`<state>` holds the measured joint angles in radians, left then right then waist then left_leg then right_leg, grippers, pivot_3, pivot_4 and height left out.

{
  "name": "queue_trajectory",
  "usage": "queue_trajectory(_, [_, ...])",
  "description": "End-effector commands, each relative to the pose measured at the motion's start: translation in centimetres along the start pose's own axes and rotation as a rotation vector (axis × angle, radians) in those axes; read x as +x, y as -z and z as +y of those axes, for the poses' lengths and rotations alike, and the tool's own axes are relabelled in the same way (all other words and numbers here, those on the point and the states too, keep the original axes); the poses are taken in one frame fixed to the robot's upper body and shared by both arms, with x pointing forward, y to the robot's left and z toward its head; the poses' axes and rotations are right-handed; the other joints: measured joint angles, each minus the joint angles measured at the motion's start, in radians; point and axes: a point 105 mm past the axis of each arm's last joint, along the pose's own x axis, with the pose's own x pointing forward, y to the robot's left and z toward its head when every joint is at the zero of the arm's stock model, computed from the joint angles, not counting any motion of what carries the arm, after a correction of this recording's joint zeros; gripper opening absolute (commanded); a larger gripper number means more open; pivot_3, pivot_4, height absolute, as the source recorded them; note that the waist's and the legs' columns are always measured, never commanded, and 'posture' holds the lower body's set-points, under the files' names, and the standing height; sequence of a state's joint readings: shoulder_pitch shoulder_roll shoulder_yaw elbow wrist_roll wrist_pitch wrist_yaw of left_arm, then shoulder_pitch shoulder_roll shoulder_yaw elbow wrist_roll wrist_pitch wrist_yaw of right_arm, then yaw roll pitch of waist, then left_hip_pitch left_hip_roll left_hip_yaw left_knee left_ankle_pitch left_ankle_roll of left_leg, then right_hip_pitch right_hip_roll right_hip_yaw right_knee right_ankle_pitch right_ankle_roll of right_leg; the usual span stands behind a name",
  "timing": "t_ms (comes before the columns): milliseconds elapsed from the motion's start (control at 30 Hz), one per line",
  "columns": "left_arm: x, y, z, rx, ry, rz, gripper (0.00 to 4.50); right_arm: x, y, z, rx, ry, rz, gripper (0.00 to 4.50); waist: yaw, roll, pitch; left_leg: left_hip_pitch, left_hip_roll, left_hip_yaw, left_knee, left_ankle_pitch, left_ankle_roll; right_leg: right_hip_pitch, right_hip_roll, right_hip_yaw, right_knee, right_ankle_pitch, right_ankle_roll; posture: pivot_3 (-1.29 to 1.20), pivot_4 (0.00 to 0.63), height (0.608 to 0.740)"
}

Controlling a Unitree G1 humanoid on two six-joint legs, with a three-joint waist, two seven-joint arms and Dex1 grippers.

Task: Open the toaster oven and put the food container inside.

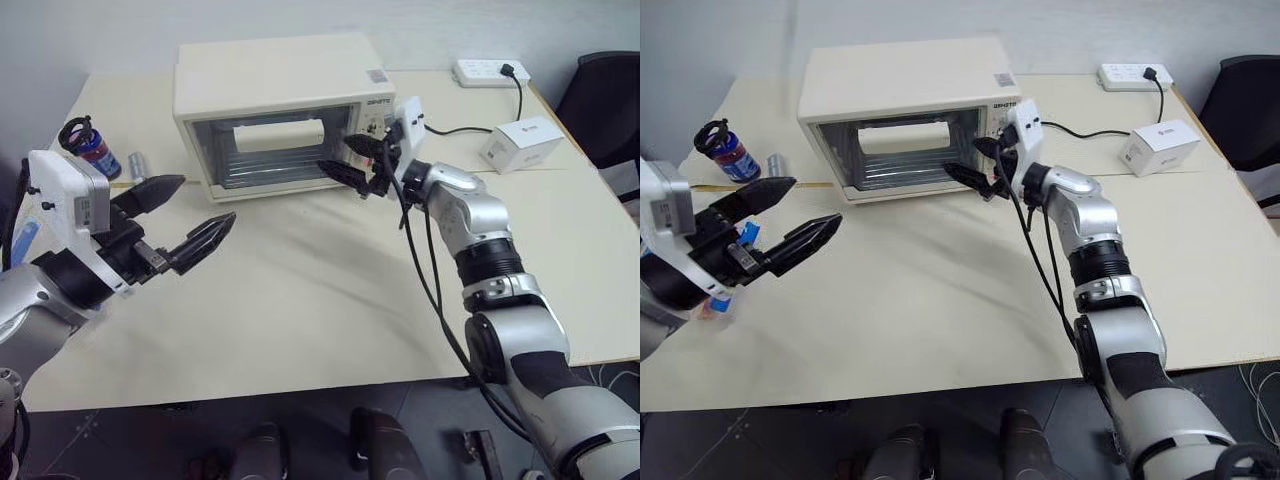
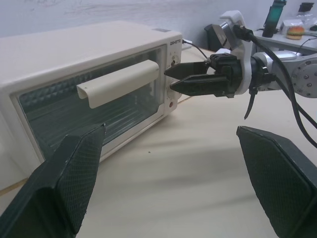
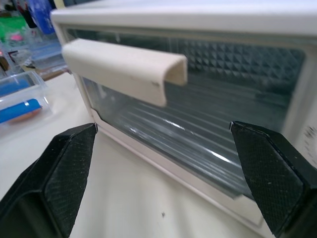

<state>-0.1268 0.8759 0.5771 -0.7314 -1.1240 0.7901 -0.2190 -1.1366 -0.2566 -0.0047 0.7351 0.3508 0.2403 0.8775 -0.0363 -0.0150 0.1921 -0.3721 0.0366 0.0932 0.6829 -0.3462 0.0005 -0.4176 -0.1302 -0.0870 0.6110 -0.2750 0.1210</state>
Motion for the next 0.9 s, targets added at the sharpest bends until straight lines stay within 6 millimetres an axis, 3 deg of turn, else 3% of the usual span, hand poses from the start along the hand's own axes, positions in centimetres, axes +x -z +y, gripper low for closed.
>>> queue_trajectory(33, [-0.1,-0.8,0.6,0.044,-0.036,-0.031,4.5,1.1,-2.1,1.0,-0.052,-0.056,-0.058,4.46,0.0,0.0,0.0,0.0,0.0,0.0,0.0,0.0,0.0,0.0,0.0,0.0,0.0,0.0,0.0,0.0,0.15,0.74])
queue_trajectory(300, [0.3,-1.2,1.7,0.062,-0.081,-0.052,4.5,2.4,-2.8,3.5,-0.064,-0.171,-0.094,4.46,0.0,0.0,0.0,0.0,0.0,0.0,0.0,0.0,-0.001,0.0,0.0,0.0,0.0,0.0,0.0,0.0,0.15,0.74])
queue_trajectory(567, [1.7,-2.6,5.7,0.105,-0.193,-0.078,4.5,0.5,-1.1,5.5,-0.112,-0.25,-0.083,4.46,-0.002,0.0,0.0,-0.004,0.0,0.001,-0.001,0.0,-0.001,-0.007,0.0,0.002,0.003,0.0,0.0,0.0,0.15,0.74])
queue_trajectory(733, [5.2,-2.8,7.6,0.21,-0.172,0.001,2.96,-1.0,1.1,6.9,-0.129,-0.272,-0.051,4.5,-0.001,0.0,0.0,-0.004,-0.001,0.009,0.0,0.001,-0.002,-0.009,0.001,0.002,0.006,0.0,0.0,0.0,0.15,0.74])
queue_trajectory(900, [8.4,-1.4,8.7,0.302,-0.134,0.1,1.39,-1.3,1.9,7.2,-0.107,-0.249,-0.047,4.5,-0.008,0.0,0.0,-0.003,-0.001,0.014,0.0,0.001,-0.002,-0.011,0.001,0.005,0.008,0.0,0.0,0.0,0.15,0.74])
